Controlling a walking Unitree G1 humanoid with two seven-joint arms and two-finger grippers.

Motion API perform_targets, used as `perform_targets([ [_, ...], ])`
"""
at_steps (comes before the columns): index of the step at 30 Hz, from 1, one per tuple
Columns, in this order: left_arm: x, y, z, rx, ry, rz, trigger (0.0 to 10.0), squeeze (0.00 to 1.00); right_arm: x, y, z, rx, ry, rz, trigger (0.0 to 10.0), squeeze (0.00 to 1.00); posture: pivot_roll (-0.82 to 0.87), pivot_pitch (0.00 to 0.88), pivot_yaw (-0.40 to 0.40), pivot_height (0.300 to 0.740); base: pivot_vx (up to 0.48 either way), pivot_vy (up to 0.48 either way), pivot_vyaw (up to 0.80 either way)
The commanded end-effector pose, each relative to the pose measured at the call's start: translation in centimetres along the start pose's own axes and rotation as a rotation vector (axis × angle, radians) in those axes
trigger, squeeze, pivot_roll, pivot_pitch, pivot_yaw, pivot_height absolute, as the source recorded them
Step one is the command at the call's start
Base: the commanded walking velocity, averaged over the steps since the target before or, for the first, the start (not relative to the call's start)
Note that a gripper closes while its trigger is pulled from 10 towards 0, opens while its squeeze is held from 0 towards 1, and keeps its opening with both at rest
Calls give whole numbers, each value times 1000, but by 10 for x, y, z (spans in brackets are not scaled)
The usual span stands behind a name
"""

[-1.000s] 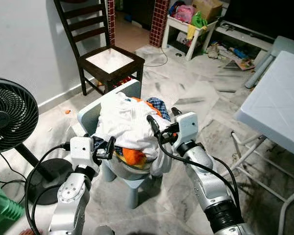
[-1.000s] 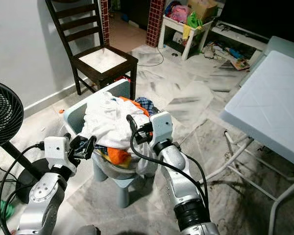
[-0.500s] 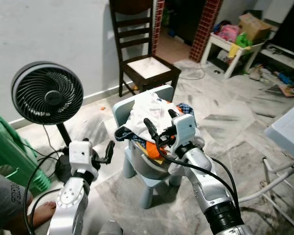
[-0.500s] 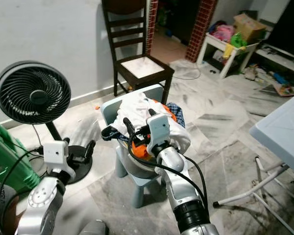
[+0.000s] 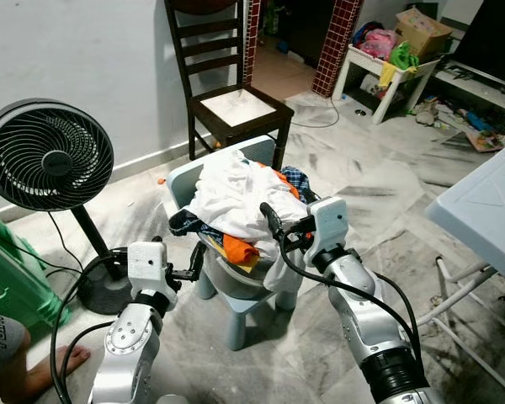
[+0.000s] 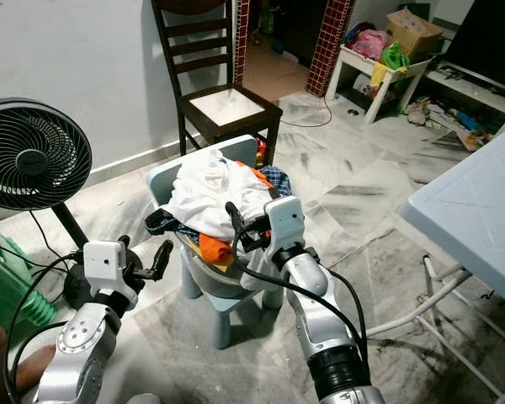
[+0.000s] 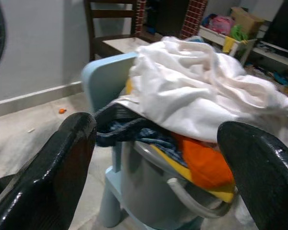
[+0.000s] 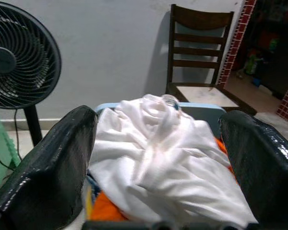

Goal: Hang hanger

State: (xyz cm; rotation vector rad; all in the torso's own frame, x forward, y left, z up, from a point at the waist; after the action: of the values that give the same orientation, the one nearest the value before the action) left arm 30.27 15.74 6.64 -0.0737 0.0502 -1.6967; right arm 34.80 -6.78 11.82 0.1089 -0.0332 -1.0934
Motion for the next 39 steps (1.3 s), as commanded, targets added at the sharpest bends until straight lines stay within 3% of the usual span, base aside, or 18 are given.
perform_targets([
  [1,-3,2,4,11,1,16,10000,0,1,1,5,11,-6,6,10000,0,243,79,-138,740,0,0,0],
  [8,-5,9,12,36,-14,9,10000,0,1,0,6,10,-10,9,10000,0,239,92,-146,740,0,0,0],
  [12,16,32,21,50,-55,-69,10000,0,-1,-2,7,8,-32,20,10000,0,216,106,-156,740,0,0,0],
  [18,31,43,31,63,-67,-118,10000,0,5,-6,6,-2,-41,-3,10000,0,194,107,-150,740,0,0,0],
  [23,25,29,29,82,-90,-119,10000,0,8,-10,6,-2,-32,-22,10000,0,177,94,-133,740,0,0,0],
  [26,14,17,20,53,-94,-63,10000,0,8,-11,5,-4,-14,-28,10000,0,186,85,-127,740,0,0,0],
  [30,10,3,13,49,-54,-60,10000,0,9,-8,4,-7,-14,-32,10000,0,202,80,-126,740,0,0,0],
  [39,4,2,18,50,-65,-38,10000,0,2,0,3,-8,0,-15,10000,0,222,76,-125,740,0,-395,0],
])
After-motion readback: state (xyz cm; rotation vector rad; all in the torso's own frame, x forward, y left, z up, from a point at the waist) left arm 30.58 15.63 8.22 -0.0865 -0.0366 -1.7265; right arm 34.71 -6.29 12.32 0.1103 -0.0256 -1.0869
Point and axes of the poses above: a point about 5 cm out from each wrist's last joint towards the gripper, its own y axis pointing out of the wrist towards the gripper, its own z axis along the axis of the wrist's last joint, x = y × z, the point moved 4 cm from there along y, pointing out of the wrist towards the gripper, and after that the axes turned 4 degrees about y, right-handed, at the moved point
